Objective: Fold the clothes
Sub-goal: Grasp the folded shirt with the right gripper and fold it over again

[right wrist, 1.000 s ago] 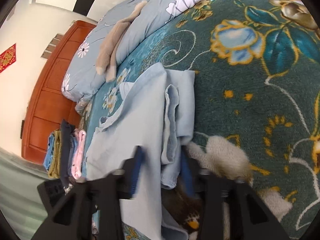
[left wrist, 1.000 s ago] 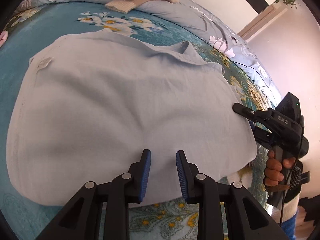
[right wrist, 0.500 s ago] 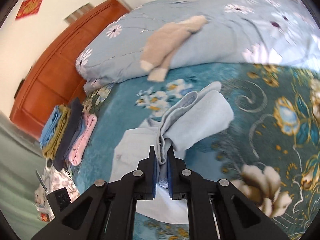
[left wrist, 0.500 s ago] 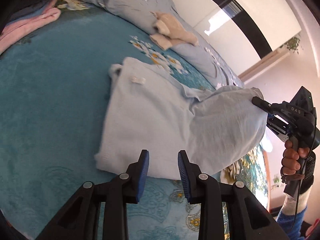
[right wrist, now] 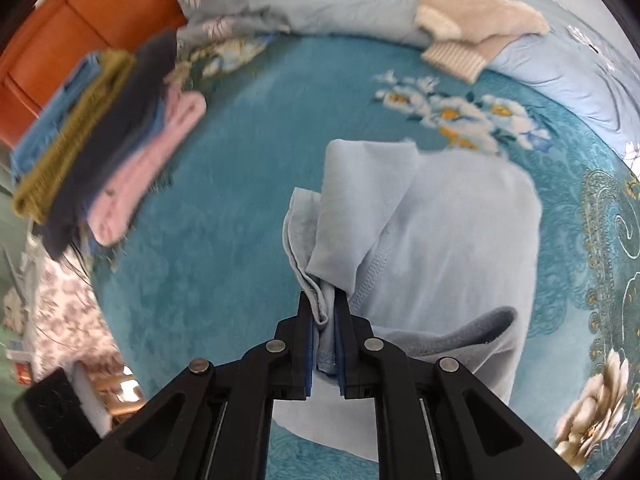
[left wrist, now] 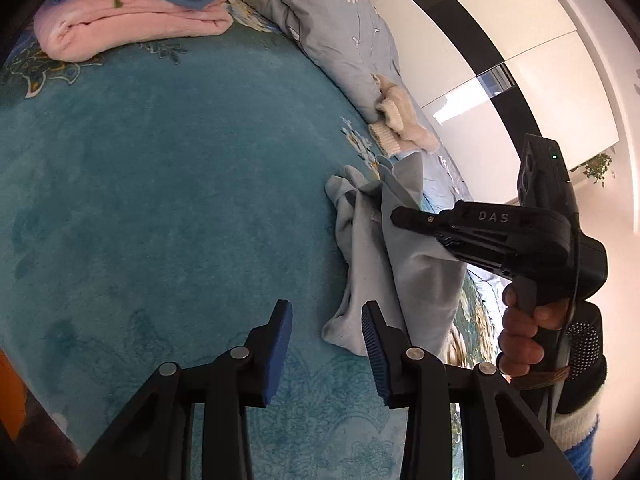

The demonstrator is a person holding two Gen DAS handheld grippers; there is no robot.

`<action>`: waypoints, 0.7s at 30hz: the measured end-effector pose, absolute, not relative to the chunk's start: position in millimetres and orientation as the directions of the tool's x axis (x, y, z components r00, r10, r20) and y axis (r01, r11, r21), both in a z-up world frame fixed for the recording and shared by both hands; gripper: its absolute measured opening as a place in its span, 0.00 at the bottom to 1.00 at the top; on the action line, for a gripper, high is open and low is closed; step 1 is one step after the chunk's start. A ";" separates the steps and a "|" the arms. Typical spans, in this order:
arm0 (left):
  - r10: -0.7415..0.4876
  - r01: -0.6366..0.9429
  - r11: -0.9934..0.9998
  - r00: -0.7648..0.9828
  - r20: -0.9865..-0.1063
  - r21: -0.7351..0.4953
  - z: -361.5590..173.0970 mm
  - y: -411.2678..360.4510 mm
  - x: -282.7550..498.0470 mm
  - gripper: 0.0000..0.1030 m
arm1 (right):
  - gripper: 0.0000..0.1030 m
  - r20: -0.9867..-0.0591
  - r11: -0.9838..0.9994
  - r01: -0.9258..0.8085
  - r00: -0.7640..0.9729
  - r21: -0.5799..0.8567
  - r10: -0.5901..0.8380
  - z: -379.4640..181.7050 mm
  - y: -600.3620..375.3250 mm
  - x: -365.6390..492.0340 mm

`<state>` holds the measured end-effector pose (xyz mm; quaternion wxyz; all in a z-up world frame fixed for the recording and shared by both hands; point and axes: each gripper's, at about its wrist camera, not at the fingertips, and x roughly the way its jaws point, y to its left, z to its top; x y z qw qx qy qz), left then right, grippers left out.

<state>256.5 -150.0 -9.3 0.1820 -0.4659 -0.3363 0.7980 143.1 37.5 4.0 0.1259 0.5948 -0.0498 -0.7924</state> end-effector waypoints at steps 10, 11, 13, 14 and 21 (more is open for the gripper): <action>0.679 -0.035 -0.656 -0.463 -0.570 -0.754 -10.9 -131.0 245.6 0.48 | 0.29 -0.823 -0.879 0.269 -0.324 0.393 -0.467 53.2 56.8 183.8; 0.689 -0.042 -0.650 -0.455 -0.564 -0.759 -10.6 -126.6 243.9 0.49 | 0.31 -0.817 -0.890 0.260 -0.360 0.375 -0.450 57.0 69.1 187.9; 0.709 -0.051 -0.634 -0.438 -0.553 -0.772 -10.6 -118.1 240.3 0.52 | 0.33 -0.802 -0.909 0.241 -0.429 0.341 -0.415 64.5 93.8 196.0; 0.718 -0.054 -0.626 -0.430 -0.548 -0.778 -10.8 -114.0 238.4 0.52 | 0.34 -0.796 -0.912 0.230 -0.447 0.338 -0.408 62.7 107.1 199.4; 0.748 -0.005 -0.578 -0.402 -0.528 -0.816 -19.5 -98.0 227.6 0.53 | 0.38 -0.758 -0.857 0.179 -0.404 0.483 -0.512 23.5 150.4 197.8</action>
